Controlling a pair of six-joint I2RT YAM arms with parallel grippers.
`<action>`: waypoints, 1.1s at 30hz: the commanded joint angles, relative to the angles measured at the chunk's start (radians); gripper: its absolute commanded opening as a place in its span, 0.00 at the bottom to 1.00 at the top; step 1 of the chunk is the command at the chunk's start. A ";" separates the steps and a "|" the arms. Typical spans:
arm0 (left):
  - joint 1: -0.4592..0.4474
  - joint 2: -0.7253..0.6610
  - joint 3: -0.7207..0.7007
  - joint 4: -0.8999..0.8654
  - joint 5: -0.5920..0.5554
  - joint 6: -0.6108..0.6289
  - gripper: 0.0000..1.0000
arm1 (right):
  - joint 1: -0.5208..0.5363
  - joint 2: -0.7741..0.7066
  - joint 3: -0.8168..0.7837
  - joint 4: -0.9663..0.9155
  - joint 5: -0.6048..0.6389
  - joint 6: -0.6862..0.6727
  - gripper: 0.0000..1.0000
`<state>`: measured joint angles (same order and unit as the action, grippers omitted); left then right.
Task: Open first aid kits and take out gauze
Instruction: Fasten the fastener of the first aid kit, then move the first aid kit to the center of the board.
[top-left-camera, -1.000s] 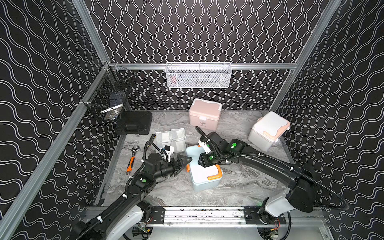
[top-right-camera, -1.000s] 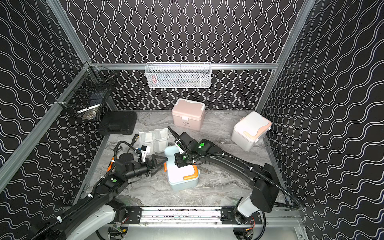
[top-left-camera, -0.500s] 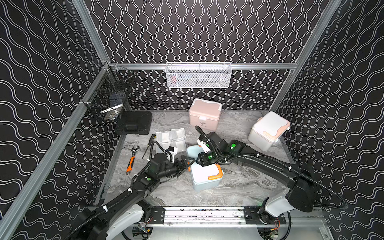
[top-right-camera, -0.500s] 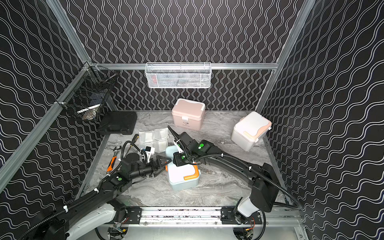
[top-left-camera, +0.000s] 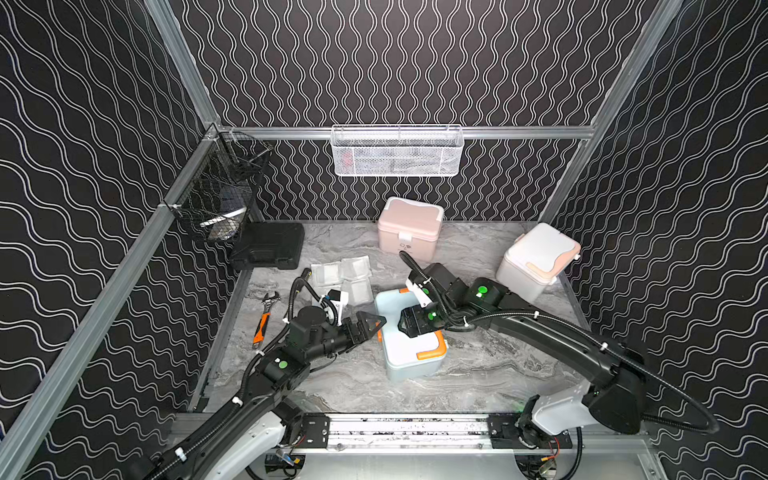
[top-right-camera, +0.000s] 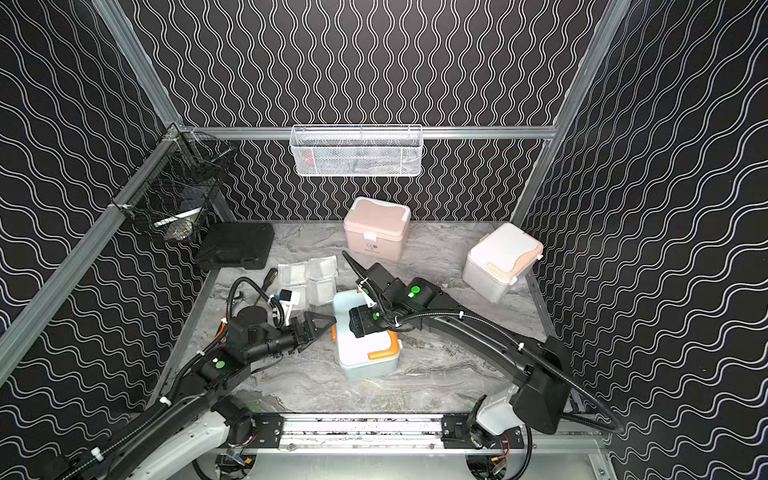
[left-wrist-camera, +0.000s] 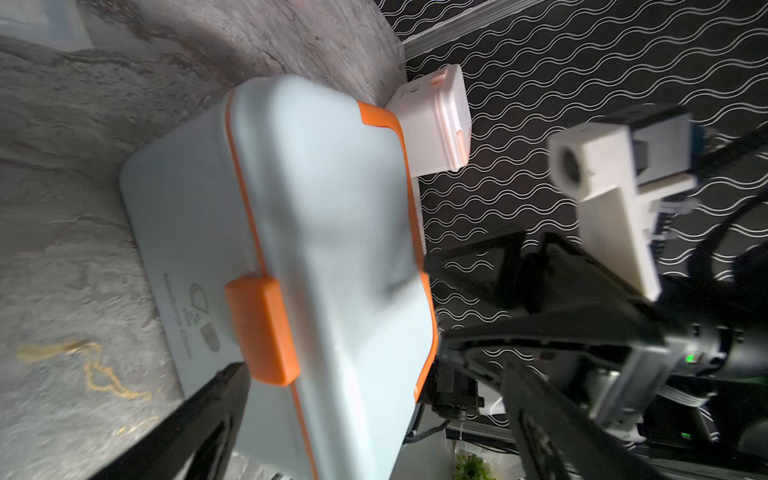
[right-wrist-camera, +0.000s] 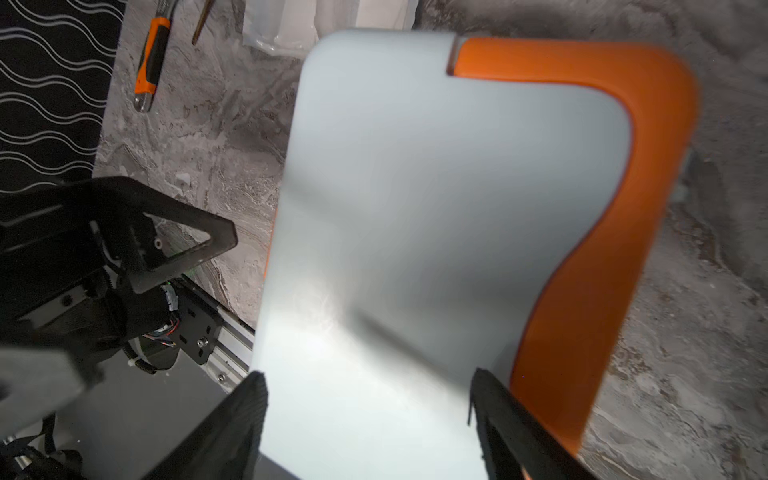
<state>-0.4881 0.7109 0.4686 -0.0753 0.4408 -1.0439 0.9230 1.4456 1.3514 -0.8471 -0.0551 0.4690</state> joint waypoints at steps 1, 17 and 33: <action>-0.002 -0.026 0.044 -0.201 -0.050 0.085 0.99 | -0.001 -0.054 0.018 -0.045 0.081 0.016 0.94; -0.378 0.126 0.147 -0.268 -0.281 0.112 0.98 | -0.228 -0.265 -0.059 0.002 0.112 0.075 1.00; -0.357 0.663 0.461 -0.044 -0.200 0.295 0.95 | -0.287 -0.341 -0.148 -0.077 0.146 0.128 1.00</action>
<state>-0.8600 1.3277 0.8867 -0.1886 0.2203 -0.8120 0.6456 1.1168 1.2160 -0.8837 0.0708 0.5671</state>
